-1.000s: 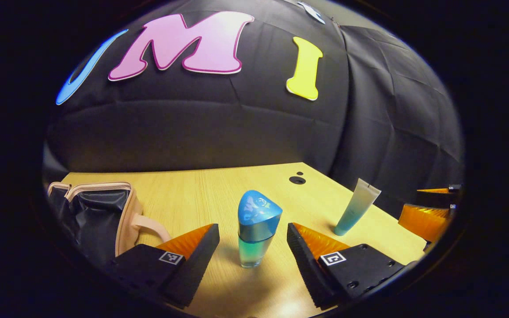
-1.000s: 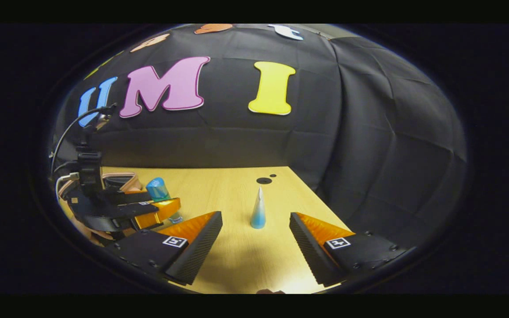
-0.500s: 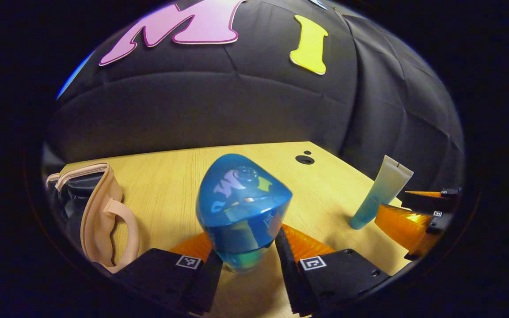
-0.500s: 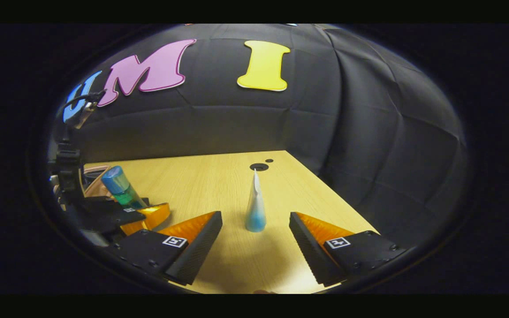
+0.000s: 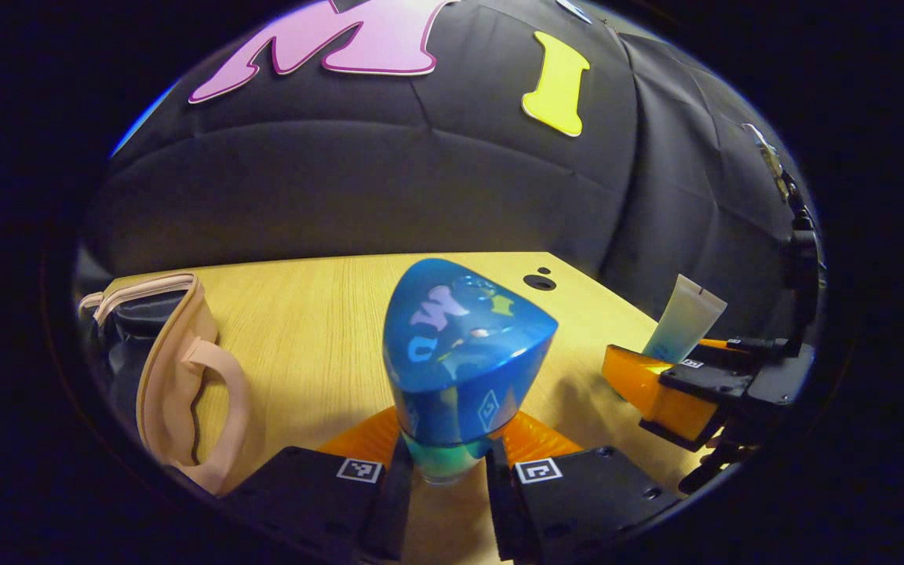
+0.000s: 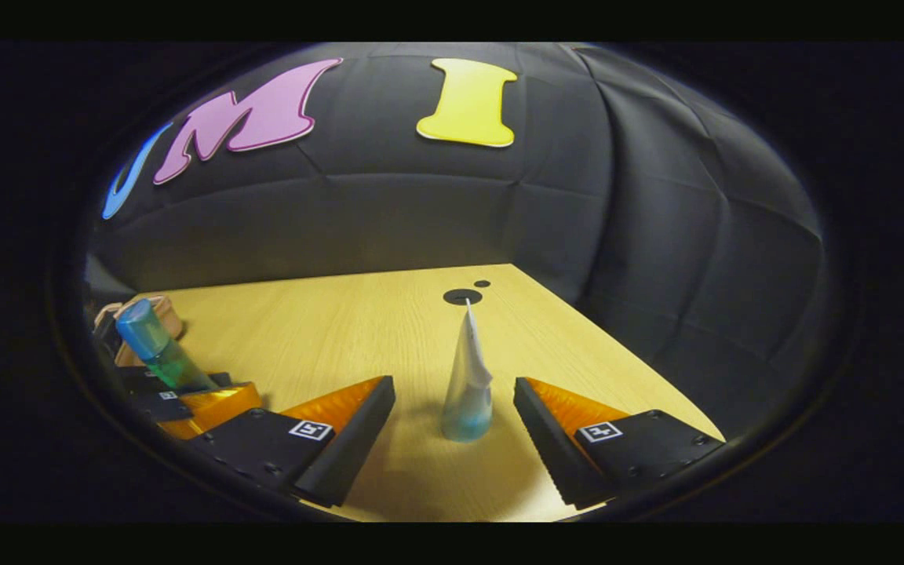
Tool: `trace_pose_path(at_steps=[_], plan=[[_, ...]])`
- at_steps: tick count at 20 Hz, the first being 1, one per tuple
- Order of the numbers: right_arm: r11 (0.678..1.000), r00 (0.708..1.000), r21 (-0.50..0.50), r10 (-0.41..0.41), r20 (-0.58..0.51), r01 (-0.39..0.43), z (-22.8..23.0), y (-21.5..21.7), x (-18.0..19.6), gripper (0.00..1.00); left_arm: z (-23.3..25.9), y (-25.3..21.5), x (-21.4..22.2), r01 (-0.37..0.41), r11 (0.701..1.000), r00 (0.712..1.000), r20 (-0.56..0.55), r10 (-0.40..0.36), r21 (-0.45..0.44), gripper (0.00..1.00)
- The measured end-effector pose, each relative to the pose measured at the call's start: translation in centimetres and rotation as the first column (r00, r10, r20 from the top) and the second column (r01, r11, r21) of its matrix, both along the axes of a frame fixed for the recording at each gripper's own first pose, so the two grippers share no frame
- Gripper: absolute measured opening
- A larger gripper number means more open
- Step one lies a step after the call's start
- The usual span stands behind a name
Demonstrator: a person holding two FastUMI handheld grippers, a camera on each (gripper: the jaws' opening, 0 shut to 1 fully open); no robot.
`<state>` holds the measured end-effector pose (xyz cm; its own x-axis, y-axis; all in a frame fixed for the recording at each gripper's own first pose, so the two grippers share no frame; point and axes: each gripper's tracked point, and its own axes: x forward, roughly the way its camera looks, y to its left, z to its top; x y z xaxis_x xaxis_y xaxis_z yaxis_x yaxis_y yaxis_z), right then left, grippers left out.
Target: First open the suitcase, pack the skin care products into it, and then close the suitcase.
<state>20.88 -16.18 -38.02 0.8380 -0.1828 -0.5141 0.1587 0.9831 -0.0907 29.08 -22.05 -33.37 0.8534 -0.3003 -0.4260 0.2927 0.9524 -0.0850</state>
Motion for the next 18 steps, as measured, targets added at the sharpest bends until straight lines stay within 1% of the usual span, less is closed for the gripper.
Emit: trace_pose_path(at_steps=[3, 4, 6, 7, 8, 9, 10, 13, 14, 15, 16, 17, 18], plan=[[0.999, 1.0, -0.041, 0.013, -0.001, -0.013, -0.6, -0.2, 0.5, 0.97, -0.1, 0.4, -1.2, 0.01, 1.0, 1.0, 0.002, -0.01, 0.007, 0.47], [0.999, 1.0, -0.042, 0.012, 0.007, -0.011, -0.1, -0.5, 0.5, 0.84, -0.2, 0.6, -1.5, 0.01, 1.0, 1.0, 0.004, -0.01, 0.011, 0.47], [0.999, 1.0, -0.032, 0.016, 0.016, -0.016, -0.3, -0.3, 1.2, 0.63, -0.1, 0.9, -2.3, 0.007, 1.0, 1.0, 0.003, -0.007, 0.007, 0.47], [0.999, 1.0, -0.034, 0.017, 0.013, -0.017, -0.3, -0.4, 1.1, 0.61, -0.2, 1.1, -2.7, 0.004, 1.0, 1.0, 0.001, -0.004, 0.0, 0.43], [0.999, 1.0, -0.019, 0.026, 0.009, -0.025, -0.4, -0.1, 0.8, 0.51, -0.1, 1.3, -3.1, 0.0, 1.0, 1.0, -0.003, 0.0, -0.006, 0.47], [0.999, 0.999, -0.009, 0.038, 0.004, -0.037, -0.4, 0.1, 0.5, 0.36, -0.1, 1.5, -3.4, -0.001, 1.0, 1.0, -0.005, 0.001, -0.012, 0.47], [0.999, 0.999, -0.007, 0.042, 0.002, -0.042, -0.4, 0.2, 0.3, 0.36, -0.1, 1.7, -3.7, -0.002, 1.0, 1.0, -0.006, 0.002, -0.015, 0.47], [0.999, 0.999, -0.032, 0.044, 0.0, -0.044, 0.0, 0.4, -1.5, 0.31, -0.1, 2.8, -5.0, 0.0, 1.0, 1.0, 0.005, 0.0, -0.005, 0.47], [0.999, 0.999, -0.028, 0.041, 0.007, -0.041, 0.4, 0.6, -2.4, 0.35, 0.1, 3.1, -5.5, 0.0, 1.0, 1.0, 0.015, 0.0, -0.003, 0.46], [0.999, 0.999, -0.024, 0.042, 0.017, -0.041, 1.2, 1.0, -3.3, 0.24, 0.3, 3.4, -6.0, 0.004, 1.0, 1.0, 0.019, -0.003, -0.008, 0.46], [0.999, 0.998, -0.031, 0.043, 0.037, -0.042, 2.2, 1.3, -4.2, 0.29, 0.7, 3.6, -6.5, 0.005, 1.0, 1.0, 0.025, -0.005, -0.018, 0.46], [0.998, 0.997, -0.039, 0.048, 0.058, -0.046, 3.5, 1.7, -5.0, 0.34, 1.0, 3.9, -7.0, 0.005, 1.0, 0.999, 0.033, -0.004, -0.027, 0.43], [0.998, 0.995, -0.037, 0.059, 0.078, -0.056, 4.7, 2.4, -5.7, 0.29, 1.7, 4.2, -7.5, 0.005, 0.999, 0.999, 0.047, -0.004, -0.036, 0.46]])
